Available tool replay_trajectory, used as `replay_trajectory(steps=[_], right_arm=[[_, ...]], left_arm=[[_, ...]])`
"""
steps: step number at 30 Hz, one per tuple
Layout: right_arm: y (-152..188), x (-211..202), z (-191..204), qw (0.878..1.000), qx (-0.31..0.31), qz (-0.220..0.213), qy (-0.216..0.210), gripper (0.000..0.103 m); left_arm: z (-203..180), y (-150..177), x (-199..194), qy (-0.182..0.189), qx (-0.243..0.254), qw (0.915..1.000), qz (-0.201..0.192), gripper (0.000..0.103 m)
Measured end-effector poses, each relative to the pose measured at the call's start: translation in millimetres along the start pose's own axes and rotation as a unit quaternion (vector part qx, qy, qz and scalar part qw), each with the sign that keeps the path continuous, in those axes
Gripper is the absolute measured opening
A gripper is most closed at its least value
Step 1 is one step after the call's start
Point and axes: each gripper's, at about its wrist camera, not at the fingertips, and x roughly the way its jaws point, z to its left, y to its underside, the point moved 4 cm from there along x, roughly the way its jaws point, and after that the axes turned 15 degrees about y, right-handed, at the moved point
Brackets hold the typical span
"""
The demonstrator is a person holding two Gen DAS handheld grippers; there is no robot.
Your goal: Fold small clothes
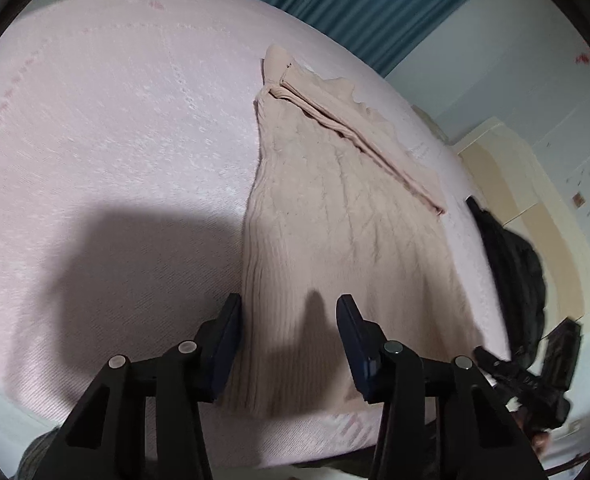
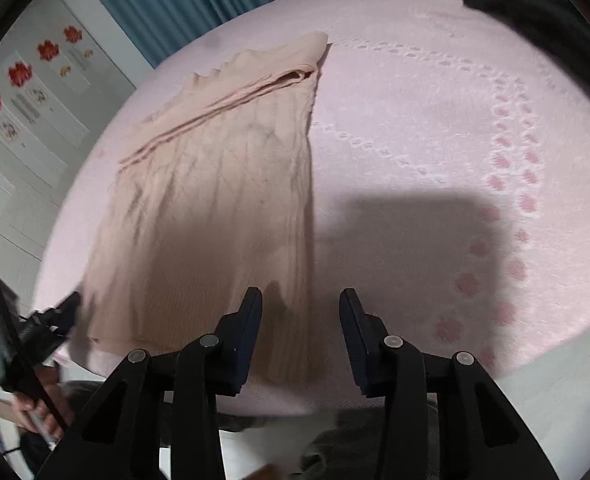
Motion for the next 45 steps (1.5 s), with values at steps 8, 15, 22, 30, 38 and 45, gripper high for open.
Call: replay_trajectory(steps=[8, 15, 22, 30, 38, 45], right_arm=[[-38.7, 34.0, 13.2, 0.998, 0.032, 0.029, -0.037, 0.029], [-69.9, 54.2, 29.8, 0.999, 0.019, 0.019, -0.026, 0.029], [-49.5, 40.8, 30.6, 1.0, 0.007, 0.021, -0.015, 0.03], [-0.5, 11.2, 27.3, 0.999, 0.007, 0.034, -0.026, 0.029], [24.4, -2.5, 25.0, 0.999, 0.004, 0.035, -0.003, 0.018], [23.3, -1.9, 24.2, 0.999, 0.02, 0.039, -0.002, 0.013]], left_arm=[[2.9, -31.0, 29.9, 0.025, -0.031, 0.9992, -0.001, 0.037], [2.5, -57.8, 56.1, 0.025, -0.031, 0.9992, -0.002, 0.033], [-1.3, -41.1, 42.4, 0.03, -0.03, 0.9991, 0.006, 0.03], [-9.4, -3.5, 19.3, 0.023, -0.013, 0.9994, 0.023, 0.029], [-6.4, 23.7, -5.7, 0.026, -0.018, 0.9993, 0.02, 0.028], [-5.4, 28.1, -5.0, 0.0, -0.012, 0.9998, 0.017, 0.01]])
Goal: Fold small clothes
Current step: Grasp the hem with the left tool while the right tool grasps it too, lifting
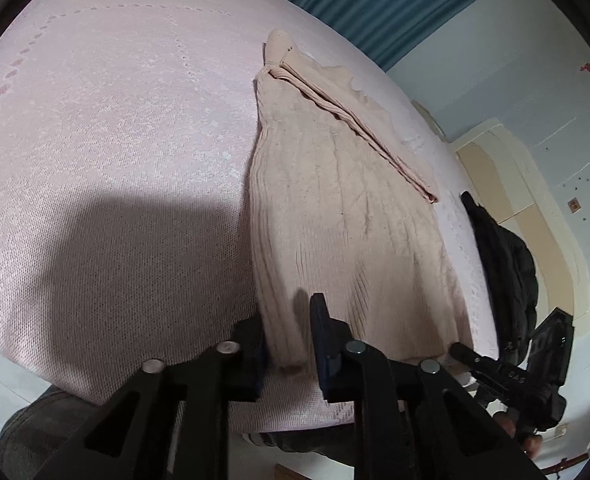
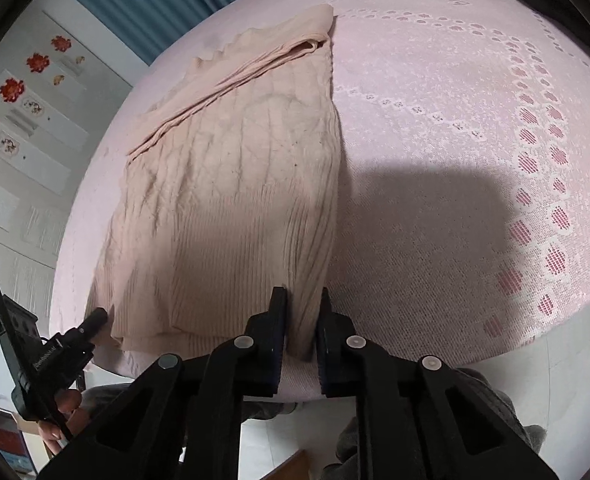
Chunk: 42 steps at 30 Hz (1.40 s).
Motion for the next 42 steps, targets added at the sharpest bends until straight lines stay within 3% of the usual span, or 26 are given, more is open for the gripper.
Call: replay_trajectory(steps=[11, 20, 25, 29, 33, 42], right_arm=[[0.7, 0.4, 9.0, 0.999, -0.021, -0.017, 0.042, 0.012], [2.8, -2.6, 20.9, 0.992, -0.048, -0.066, 0.092, 0.013], [2.0, -4.4, 21.1, 0.993, -0.047, -0.065, 0.082, 0.015], [-2.1, -12.6, -0.1, 0.998, 0.009, -0.056, 0.037, 0.015], [-4.7, -13.1, -17.8, 0.997, 0.052, -0.049, 0.038, 0.016], [-2.4, 0.4, 1.9, 0.999, 0.0, -0.018, 0.03, 0.017]], left_arm=[[4.6, -0.8, 6.0, -0.018, -0.004, 0.9998, 0.007, 0.008], [4.5, 0.1, 7.6, -0.025, 0.003, 0.9997, 0.005, 0.008], [3.1, 0.5, 7.9, -0.026, 0.007, 0.9996, 0.004, 0.008], [3.6, 0.1, 7.6, -0.022, 0.003, 0.9998, 0.003, 0.008], [6.4, -0.6, 6.5, -0.013, -0.005, 0.9999, 0.003, 0.008], [7.5, -1.6, 6.1, -0.007, -0.011, 0.9999, 0.003, 0.009]])
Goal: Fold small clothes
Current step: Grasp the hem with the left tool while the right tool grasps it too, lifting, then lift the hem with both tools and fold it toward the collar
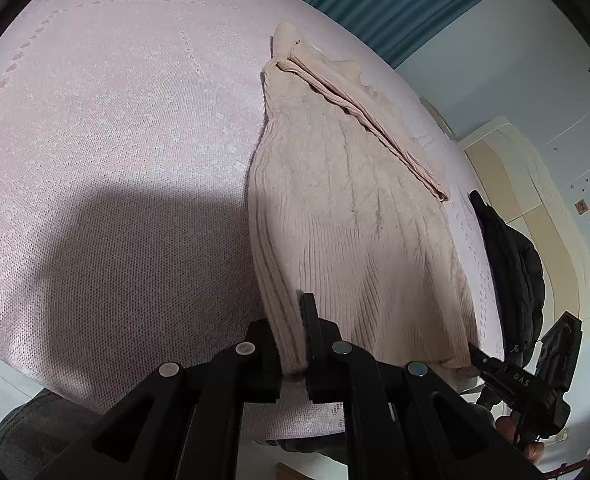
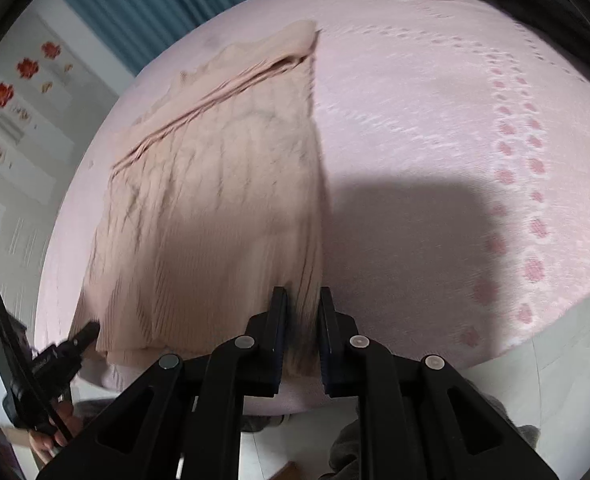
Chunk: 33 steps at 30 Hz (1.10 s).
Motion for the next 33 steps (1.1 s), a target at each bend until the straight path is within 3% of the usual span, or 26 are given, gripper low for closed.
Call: replay_trajectory(steps=[4, 6, 8, 12, 15, 21, 26, 33], right_arm=[[1.2, 1.2, 5.8, 1.0, -0.016, 0.002, 0.003, 0.018], [1.8, 1.2, 7.7, 1.0, -0.022, 0.005, -0.005, 0.007], [1.2, -1.0, 7.9, 1.0, -0.021, 0.0, -0.014, 0.006], [-4.9, -19.0, -7.6, 0.998, 0.011, -0.032, -0.052, 0.005], [-9.0, -23.3, -22.8, 0.997, 0.038, -0.028, -0.066, 0.005], [-18.6, -33.4, -31.5, 0.992, 0.061, -0.026, -0.103, 0.005], [-41.4, -51.9, -28.9, 0.987, 0.077, -0.039, -0.138, 0.005], [-95.6, -72.1, -17.0, 0.978, 0.097, -0.069, -0.17, 0.005]], left_arm=[[1.7, -0.3, -0.7, 0.007, -0.007, 1.0, 0.0, 0.009], [1.7, 0.0, -1.3, 0.008, -0.008, 0.9999, 0.0, 0.009], [0.9, -0.5, -3.0, 0.011, -0.007, 0.9999, -0.004, 0.009], [-0.7, -7.4, -15.9, 0.03, -0.012, 0.9989, -0.034, 0.006], [1.2, -15.3, -31.4, 0.06, -0.03, 0.9961, -0.058, 0.006], [-6.1, -24.8, -41.7, 0.067, -0.028, 0.9952, -0.065, 0.006], [-27.6, -50.6, -51.1, 0.077, -0.021, 0.9932, -0.085, 0.006], [-59.9, -101.6, -48.7, 0.049, 0.007, 0.9925, -0.112, 0.006]])
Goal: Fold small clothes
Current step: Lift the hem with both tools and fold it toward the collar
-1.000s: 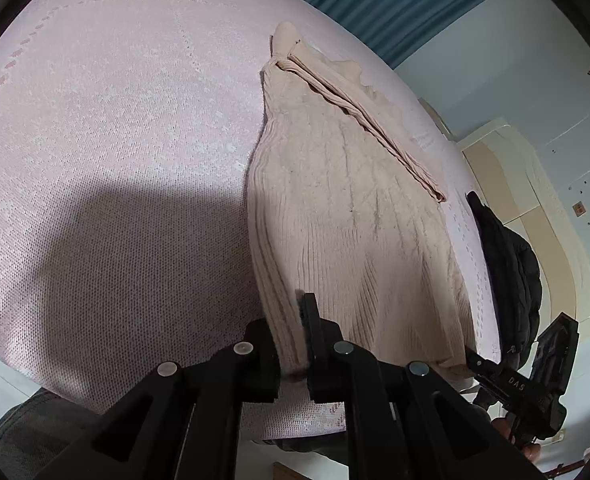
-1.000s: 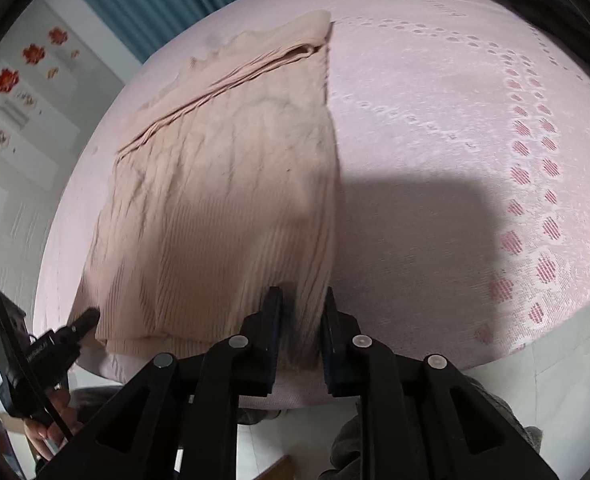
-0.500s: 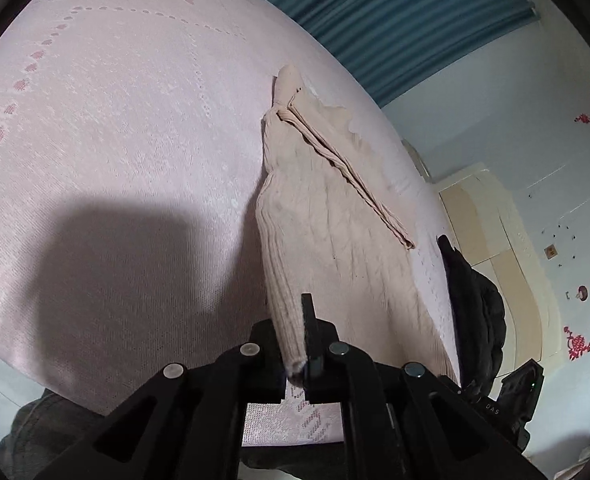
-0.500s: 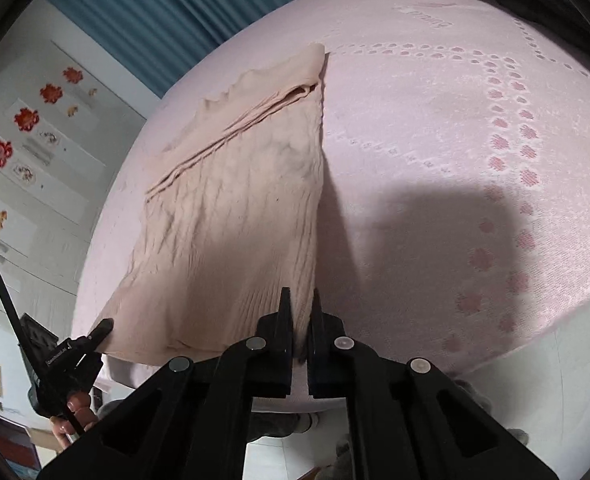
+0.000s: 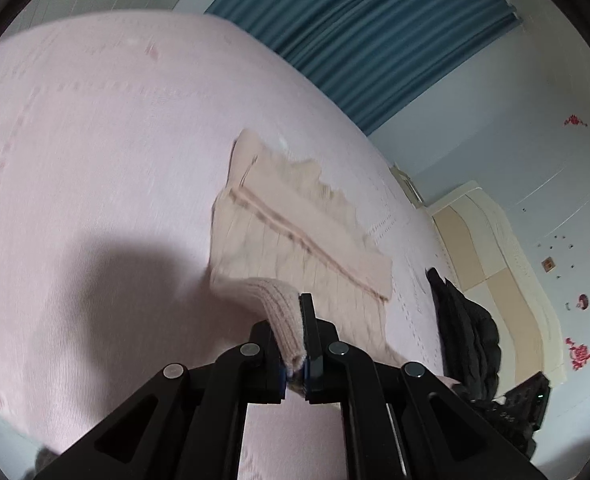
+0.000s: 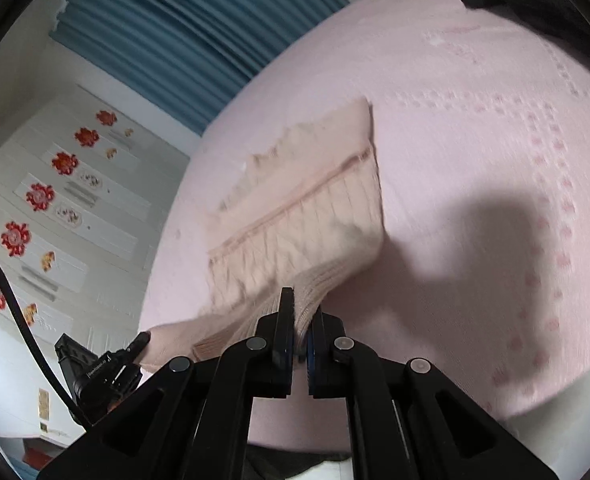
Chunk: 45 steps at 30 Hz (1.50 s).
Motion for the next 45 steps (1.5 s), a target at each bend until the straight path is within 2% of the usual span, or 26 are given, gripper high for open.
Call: replay_trajectory(steps=[7, 9, 14, 18, 30, 32, 33, 34, 35, 36, 39, 45], right_arm=[[-56.6, 20.5, 19.2, 0.999, 0.043, -0.019, -0.02, 0.005], [-74.8, 32.4, 24.4, 0.997, 0.068, -0.02, -0.037, 0.005], [-117.4, 68.6, 39.3, 0.994, 0.095, -0.026, -0.053, 0.005], [-149.2, 108.7, 45.8, 0.995, 0.092, -0.026, -0.04, 0.005], [-199.7, 217.0, 37.2, 0.995, 0.096, -0.006, 0.021, 0.005], [-203.7, 235.2, 35.4, 0.993, 0.115, 0.008, 0.022, 0.01], [-204.1, 240.9, 36.6, 0.993, 0.116, 0.01, 0.025, 0.012], [-203.3, 242.8, 37.9, 0.993, 0.112, 0.009, 0.027, 0.018], [-202.5, 243.4, 40.7, 0.994, 0.101, 0.006, 0.029, 0.031], [-200.8, 241.2, 44.1, 0.996, 0.084, -0.003, 0.032, 0.034], [-189.0, 227.0, 49.6, 0.998, 0.03, -0.027, 0.057, 0.035], [-147.5, 186.6, 43.9, 0.993, -0.065, -0.032, 0.095, 0.035]], left_arm=[[-23.4, -50.7, 39.7, -0.027, 0.05, 0.9983, -0.014, 0.006], [-25.1, -64.2, 53.3, -0.035, 0.059, 0.9976, -0.016, 0.006], [-14.2, -99.5, 95.2, -0.047, 0.056, 0.9971, -0.023, 0.006], [0.1, -120.0, 130.7, -0.054, 0.056, 0.9968, -0.019, 0.006], [41.3, -161.9, 231.0, -0.049, 0.04, 0.998, 0.002, 0.006], [44.5, -166.5, 245.6, -0.049, 0.045, 0.9977, 0.014, 0.007], [44.4, -167.5, 250.2, -0.054, 0.05, 0.9971, 0.02, 0.009], [44.7, -167.9, 254.7, -0.063, 0.055, 0.996, 0.029, 0.012], [44.6, -167.3, 255.0, -0.07, 0.059, 0.9954, 0.028, 0.022], [44.3, -167.2, 253.6, -0.074, 0.065, 0.9948, 0.024, 0.037], [40.2, -163.4, 238.9, -0.088, 0.099, 0.9911, 0.008, 0.057], [41.5, -133.9, 199.9, -0.103, 0.098, 0.9896, 0.018, 0.059]])
